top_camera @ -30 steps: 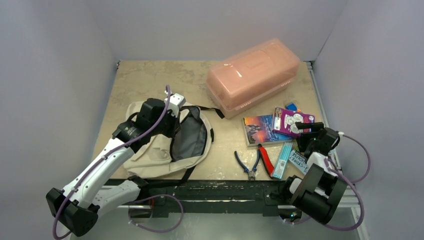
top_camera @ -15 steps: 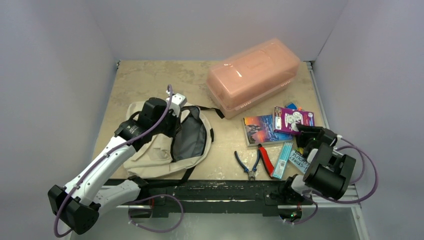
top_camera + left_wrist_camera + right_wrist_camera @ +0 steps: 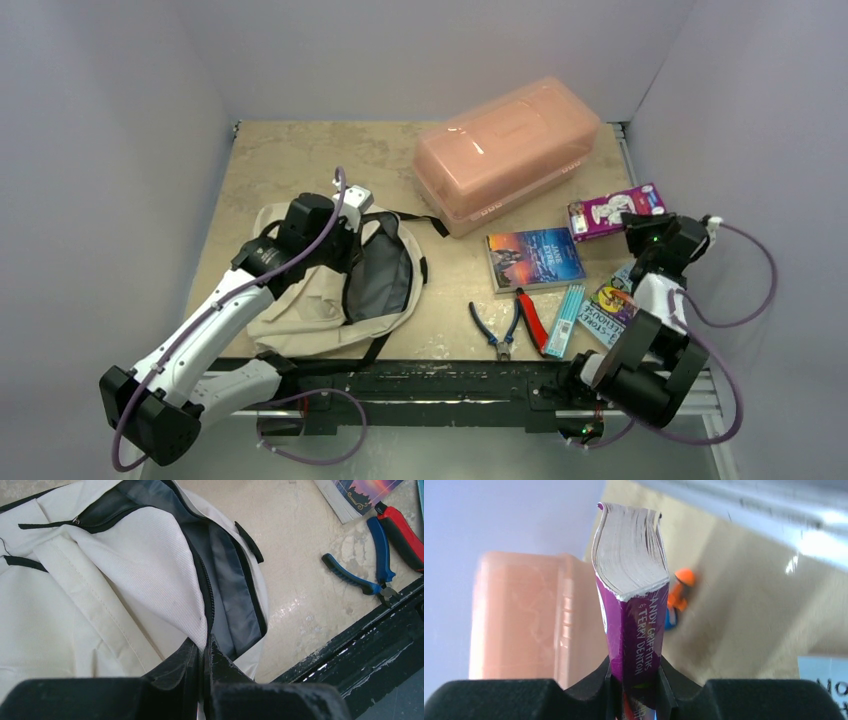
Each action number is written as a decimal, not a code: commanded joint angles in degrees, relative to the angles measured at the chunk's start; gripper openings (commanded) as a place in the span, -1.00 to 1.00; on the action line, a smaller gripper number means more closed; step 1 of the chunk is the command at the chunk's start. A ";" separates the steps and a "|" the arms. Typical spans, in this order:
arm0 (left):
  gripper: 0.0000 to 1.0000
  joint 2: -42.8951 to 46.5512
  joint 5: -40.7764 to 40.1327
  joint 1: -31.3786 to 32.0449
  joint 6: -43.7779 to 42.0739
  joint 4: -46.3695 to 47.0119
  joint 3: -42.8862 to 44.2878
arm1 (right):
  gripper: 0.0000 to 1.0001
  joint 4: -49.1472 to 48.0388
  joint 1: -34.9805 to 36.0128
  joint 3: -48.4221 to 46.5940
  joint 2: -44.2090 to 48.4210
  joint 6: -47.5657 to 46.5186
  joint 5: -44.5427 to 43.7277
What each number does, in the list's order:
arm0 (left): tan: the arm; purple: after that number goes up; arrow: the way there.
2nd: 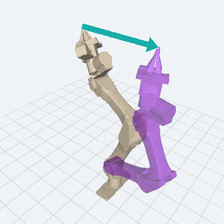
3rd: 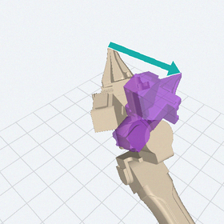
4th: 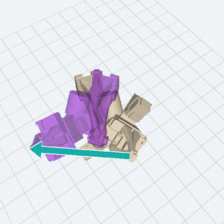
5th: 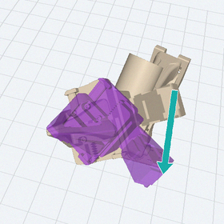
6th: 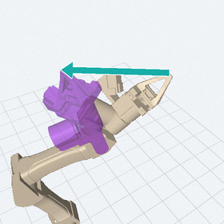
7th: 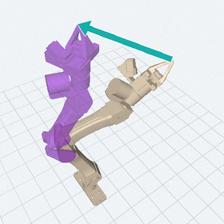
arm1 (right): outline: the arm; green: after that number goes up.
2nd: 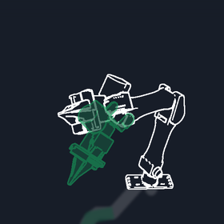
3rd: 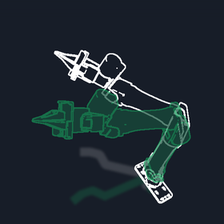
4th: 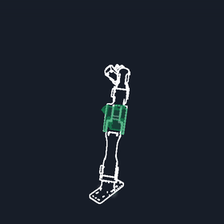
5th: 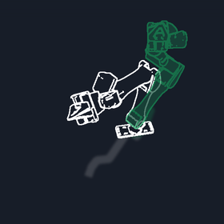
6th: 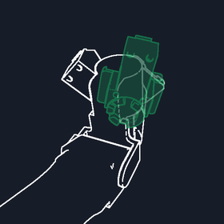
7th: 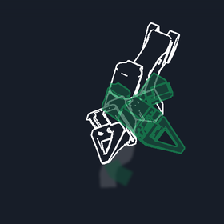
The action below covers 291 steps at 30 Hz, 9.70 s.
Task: Pack the student bag
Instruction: Pick up the book from the center of the board, then place the book in the student bag, then pick up the book from the center of the board.
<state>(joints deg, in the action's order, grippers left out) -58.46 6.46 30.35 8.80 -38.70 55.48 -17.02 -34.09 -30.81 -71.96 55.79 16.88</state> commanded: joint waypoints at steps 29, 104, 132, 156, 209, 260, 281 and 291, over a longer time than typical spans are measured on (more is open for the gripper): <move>0.96 9.48 -3.60 -5.19 25.28 3.99 14.91 | -1.00 -13.10 51.37 -53.56 -18.65 4.73 57.52; 0.73 -13.32 -17.63 14.97 23.66 -3.67 7.15 | -1.00 20.69 56.63 -41.66 14.45 -34.55 -27.97; -1.00 -8.41 -36.43 10.26 21.05 -2.72 7.63 | -1.00 27.89 56.84 -43.37 1.81 -28.86 19.00; -1.00 8.38 -36.89 9.82 19.79 3.10 2.47 | -1.00 0.60 72.15 -37.28 -23.57 8.15 33.71; -1.00 10.39 -30.38 9.83 17.10 3.62 -1.46 | 0.75 42.62 86.63 -49.73 -18.14 -40.13 -31.77; 0.43 -31.36 -6.15 36.31 -18.42 29.48 24.23 | 0.03 27.67 7.41 -6.20 -6.02 -24.21 16.49; 0.56 -67.88 -14.95 38.73 -30.87 31.94 47.53 | -0.23 22.23 7.37 -3.31 -4.47 -16.86 26.17; 0.44 -76.22 -21.44 38.82 -32.56 37.34 52.21 | -0.24 22.21 7.46 -3.11 -4.23 -16.26 26.44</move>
<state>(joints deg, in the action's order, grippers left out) -131.68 -10.83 69.12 -21.21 -6.68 104.77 6.98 -26.89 -34.22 -77.60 38.26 40.21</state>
